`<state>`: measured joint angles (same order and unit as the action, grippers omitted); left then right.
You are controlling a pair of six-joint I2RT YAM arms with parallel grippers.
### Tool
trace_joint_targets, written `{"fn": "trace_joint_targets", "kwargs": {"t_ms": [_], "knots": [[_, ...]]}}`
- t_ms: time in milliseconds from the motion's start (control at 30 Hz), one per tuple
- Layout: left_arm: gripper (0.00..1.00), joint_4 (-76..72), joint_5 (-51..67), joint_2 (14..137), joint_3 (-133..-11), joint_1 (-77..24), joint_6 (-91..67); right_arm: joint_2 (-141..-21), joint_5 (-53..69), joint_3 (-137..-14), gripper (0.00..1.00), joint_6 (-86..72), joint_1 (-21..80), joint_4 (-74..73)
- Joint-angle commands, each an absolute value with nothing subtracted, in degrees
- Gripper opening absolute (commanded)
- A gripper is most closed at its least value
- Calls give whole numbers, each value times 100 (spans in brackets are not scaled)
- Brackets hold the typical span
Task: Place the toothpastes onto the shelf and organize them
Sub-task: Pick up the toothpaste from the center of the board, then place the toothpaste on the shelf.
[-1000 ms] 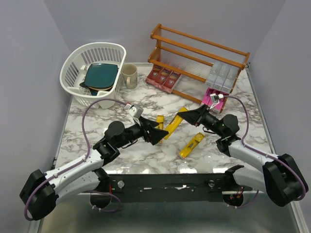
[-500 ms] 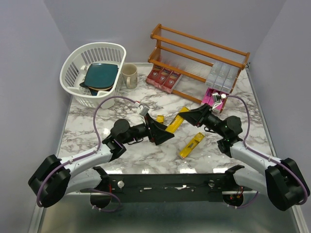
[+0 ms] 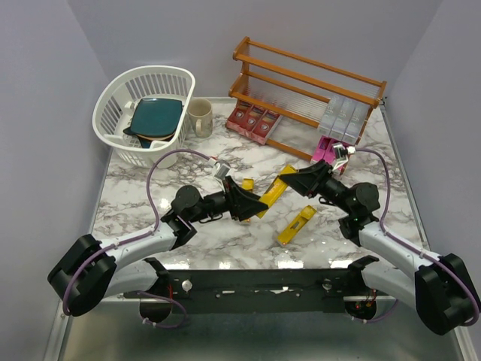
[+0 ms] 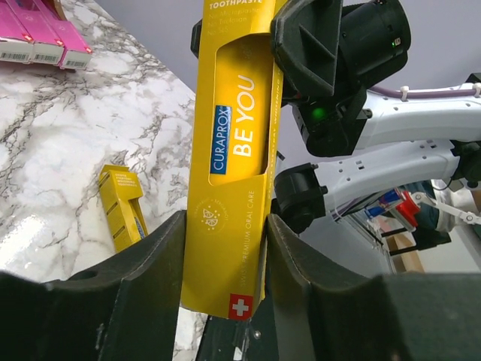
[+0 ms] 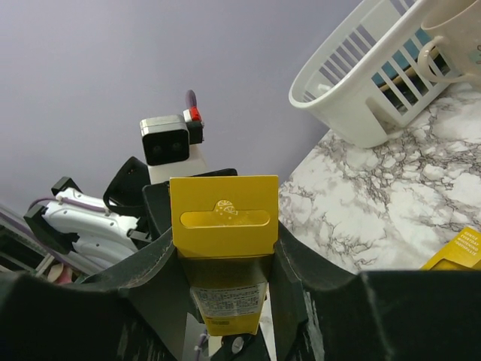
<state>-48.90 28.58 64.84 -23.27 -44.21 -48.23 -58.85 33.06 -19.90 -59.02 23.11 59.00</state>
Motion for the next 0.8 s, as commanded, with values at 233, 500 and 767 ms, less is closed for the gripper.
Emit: {"fn": "trace_joint_targets", "kwargs": {"t_ms": [233,500,767], "knots": [[34,-4861,3050,6381,-2338,-4456,-4702,-5661,3120,-1898,60,-5441,2206,5819],[24,-2261,1726,5889,-3145,-4447,-3376,-4852,2383,-1969,100,-4334,2206,4195],[23,-170,-34,6345,-4621,-4447,-2154,-3851,617,-1679,100,-3631,2206,2875]]}}
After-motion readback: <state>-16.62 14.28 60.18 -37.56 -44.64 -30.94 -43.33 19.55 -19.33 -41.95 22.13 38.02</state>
